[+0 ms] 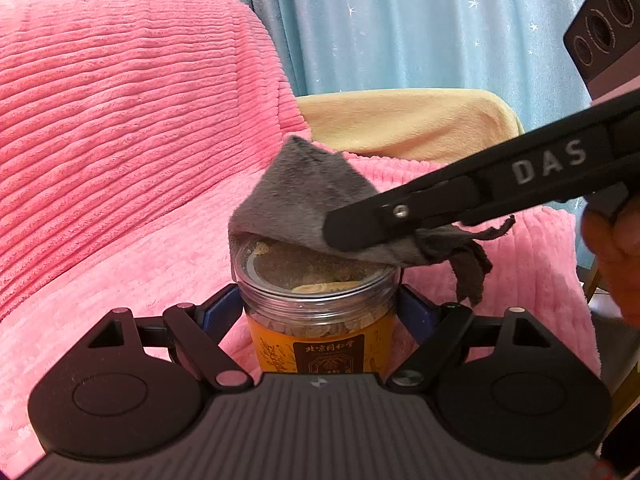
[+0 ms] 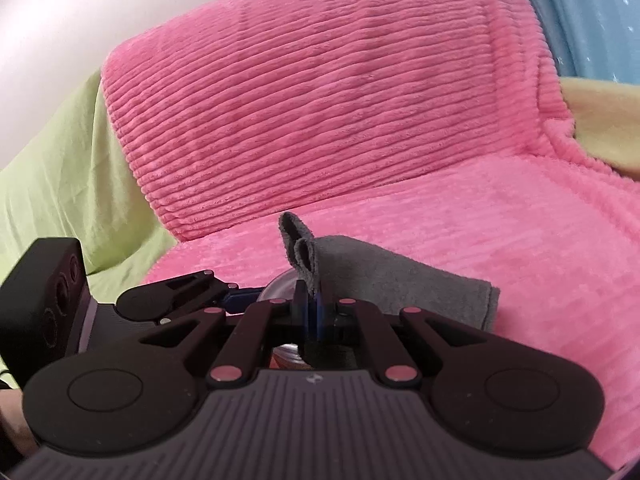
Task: Clean container
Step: 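Wipe the cloth across the jar lid again with the right gripper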
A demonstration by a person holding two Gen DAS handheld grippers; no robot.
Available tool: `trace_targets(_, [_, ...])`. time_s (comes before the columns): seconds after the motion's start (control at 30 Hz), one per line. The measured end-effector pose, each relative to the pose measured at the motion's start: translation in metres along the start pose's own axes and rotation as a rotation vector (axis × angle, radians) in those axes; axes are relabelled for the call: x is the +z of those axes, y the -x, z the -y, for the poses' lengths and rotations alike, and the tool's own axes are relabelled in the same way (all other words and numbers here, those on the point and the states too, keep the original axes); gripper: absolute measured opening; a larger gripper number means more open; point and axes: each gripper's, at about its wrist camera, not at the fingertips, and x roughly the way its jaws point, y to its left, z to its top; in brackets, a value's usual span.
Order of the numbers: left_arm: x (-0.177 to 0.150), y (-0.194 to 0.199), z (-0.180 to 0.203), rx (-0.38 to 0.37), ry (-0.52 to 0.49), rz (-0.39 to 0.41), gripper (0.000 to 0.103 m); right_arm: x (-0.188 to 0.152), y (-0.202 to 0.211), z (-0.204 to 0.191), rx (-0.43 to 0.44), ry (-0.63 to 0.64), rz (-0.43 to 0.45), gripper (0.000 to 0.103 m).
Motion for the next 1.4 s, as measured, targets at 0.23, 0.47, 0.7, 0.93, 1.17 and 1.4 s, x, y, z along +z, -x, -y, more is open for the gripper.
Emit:
trace_targets(0.23, [0.001,-0.002,0.002,0.009,-0.015,-0.006,0.084,-0.001,-0.007,-0.002,0.106,-0.077,-0.02,0.002])
trace_targets(0.47, [0.001,-0.003,0.001,0.01,-0.005,-0.003,0.084,0.005,-0.03,-0.017,0.067,-0.018,-0.003,0.001])
trace_targets(0.7, [0.001,-0.002,-0.001,0.005,-0.007,-0.001,0.084,0.006,-0.022,0.006,-0.012,-0.031,0.023,0.001])
trace_targets(0.93, [0.0,-0.001,-0.002,0.003,-0.003,-0.002,0.084,-0.003,0.0,0.009,0.078,-0.08,-0.016,0.002])
trace_targets(1.17, [-0.001,-0.001,0.001,0.015,-0.014,0.003,0.084,0.001,-0.022,-0.003,0.109,-0.074,-0.007,0.001])
trace_targets(1.4, [-0.001,-0.004,-0.002,0.008,-0.006,0.005,0.083,0.009,-0.029,0.015,0.028,-0.088,0.038,0.001])
